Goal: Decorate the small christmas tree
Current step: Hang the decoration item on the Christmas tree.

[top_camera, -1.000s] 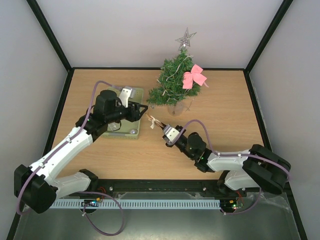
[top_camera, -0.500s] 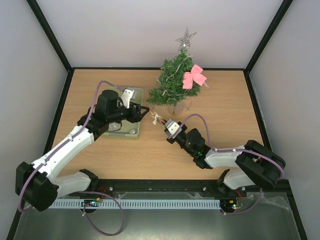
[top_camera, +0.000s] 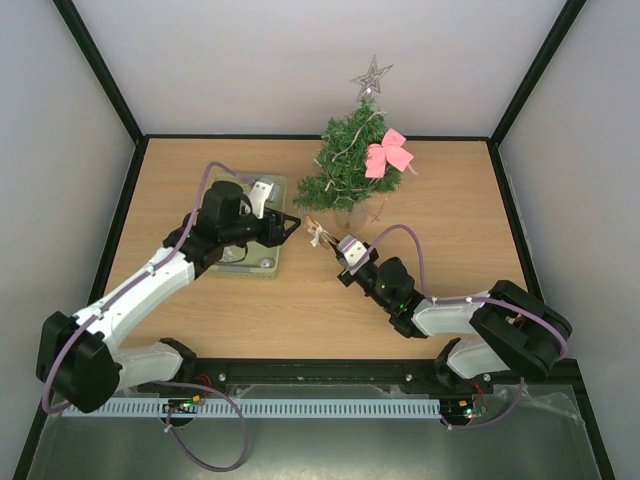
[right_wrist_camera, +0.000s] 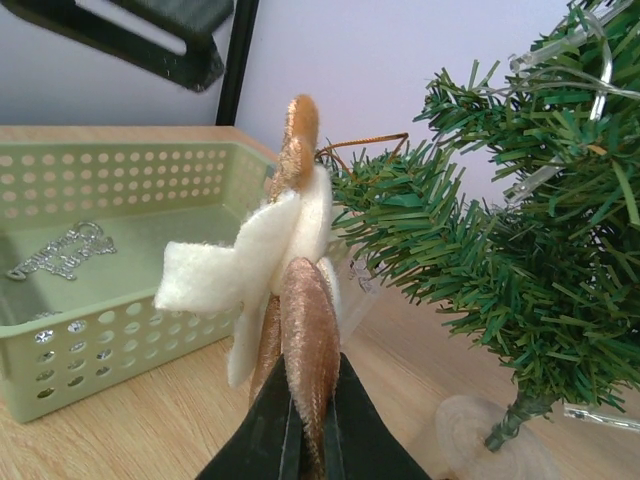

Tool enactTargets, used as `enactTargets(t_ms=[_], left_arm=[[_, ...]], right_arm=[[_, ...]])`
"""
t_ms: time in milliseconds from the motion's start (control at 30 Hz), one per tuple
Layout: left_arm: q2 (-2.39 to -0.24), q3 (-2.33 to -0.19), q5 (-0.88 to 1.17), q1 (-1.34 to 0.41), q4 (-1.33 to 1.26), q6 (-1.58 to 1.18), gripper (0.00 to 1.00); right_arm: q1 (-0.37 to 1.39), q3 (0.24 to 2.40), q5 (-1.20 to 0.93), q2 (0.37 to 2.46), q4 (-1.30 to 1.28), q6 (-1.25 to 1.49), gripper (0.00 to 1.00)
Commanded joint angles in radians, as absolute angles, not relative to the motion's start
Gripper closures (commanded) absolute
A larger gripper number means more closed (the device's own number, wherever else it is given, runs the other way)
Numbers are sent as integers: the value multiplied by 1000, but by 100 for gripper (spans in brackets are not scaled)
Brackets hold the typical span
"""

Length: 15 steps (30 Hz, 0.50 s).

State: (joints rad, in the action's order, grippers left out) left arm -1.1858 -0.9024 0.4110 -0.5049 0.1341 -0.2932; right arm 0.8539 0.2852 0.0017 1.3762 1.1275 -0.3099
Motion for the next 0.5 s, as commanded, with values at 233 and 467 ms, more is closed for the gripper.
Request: enactTargets(t_ms=[233,467], left_arm=[[-1332,-1011,378,-499,115,-270,61],[-1372,-1060,375,-495,121,-254,63]], right_arm=[[835,281,-31,1358,1148,-227,98],[799,247,-48,1337,1132,-112,98]])
